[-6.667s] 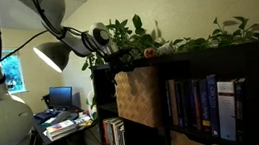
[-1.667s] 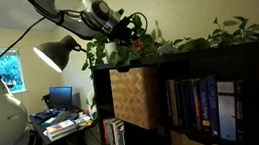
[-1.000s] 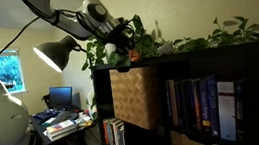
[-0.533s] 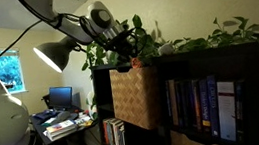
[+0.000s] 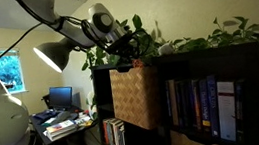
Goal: Pull out the brown basket then put the socks one at a time in the basket then push in the basket
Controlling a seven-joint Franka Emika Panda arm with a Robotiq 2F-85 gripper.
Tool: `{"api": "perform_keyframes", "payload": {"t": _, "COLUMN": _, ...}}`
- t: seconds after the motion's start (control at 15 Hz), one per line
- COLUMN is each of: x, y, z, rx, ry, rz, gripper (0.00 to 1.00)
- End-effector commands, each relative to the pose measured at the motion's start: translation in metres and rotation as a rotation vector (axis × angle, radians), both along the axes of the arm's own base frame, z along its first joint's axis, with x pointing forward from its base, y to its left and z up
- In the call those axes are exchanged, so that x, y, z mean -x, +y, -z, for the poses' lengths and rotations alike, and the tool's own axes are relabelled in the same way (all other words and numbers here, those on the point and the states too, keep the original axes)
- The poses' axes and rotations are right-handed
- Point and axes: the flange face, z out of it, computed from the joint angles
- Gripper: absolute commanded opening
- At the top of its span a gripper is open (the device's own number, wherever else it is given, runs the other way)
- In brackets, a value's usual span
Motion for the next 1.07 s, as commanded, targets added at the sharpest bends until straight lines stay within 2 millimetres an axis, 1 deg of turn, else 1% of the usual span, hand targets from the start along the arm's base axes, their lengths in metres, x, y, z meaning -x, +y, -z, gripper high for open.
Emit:
{"api": "perform_keyframes", "payload": {"t": 0.0, "x": 0.007, "y": -0.002, "z": 0.002, "rx": -0.008, "ry": 0.012, "rz": -0.023, "gripper": 0.55}}
{"api": "perform_keyframes", "payload": {"t": 0.27, "x": 0.009, "y": -0.002, "z": -0.003, "rx": -0.004, "ry": 0.013, "rz": -0.024, "gripper": 0.8}}
{"api": "perform_keyframes", "payload": {"t": 0.33, "x": 0.008, "y": -0.002, "z": -0.005, "rx": -0.003, "ry": 0.007, "rz": -0.023, "gripper": 0.88}}
{"api": "perform_keyframes", "payload": {"t": 0.47, "x": 0.008, "y": -0.003, "z": -0.011, "rx": -0.002, "ry": -0.001, "rz": -0.014, "gripper": 0.98}}
{"api": "perform_keyframes", "payload": {"t": 0.53, "x": 0.007, "y": -0.004, "z": -0.014, "rx": -0.002, "ry": -0.006, "rz": -0.009, "gripper": 1.0}}
{"api": "perform_keyframes", "payload": {"t": 0.8, "x": 0.002, "y": -0.011, "z": -0.03, "rx": -0.003, "ry": -0.032, "rz": 0.016, "gripper": 1.0}}
{"api": "perform_keyframes", "payload": {"t": 1.0, "x": -0.003, "y": -0.026, "z": -0.044, "rx": -0.011, "ry": -0.09, "rz": 0.071, "gripper": 1.0}}
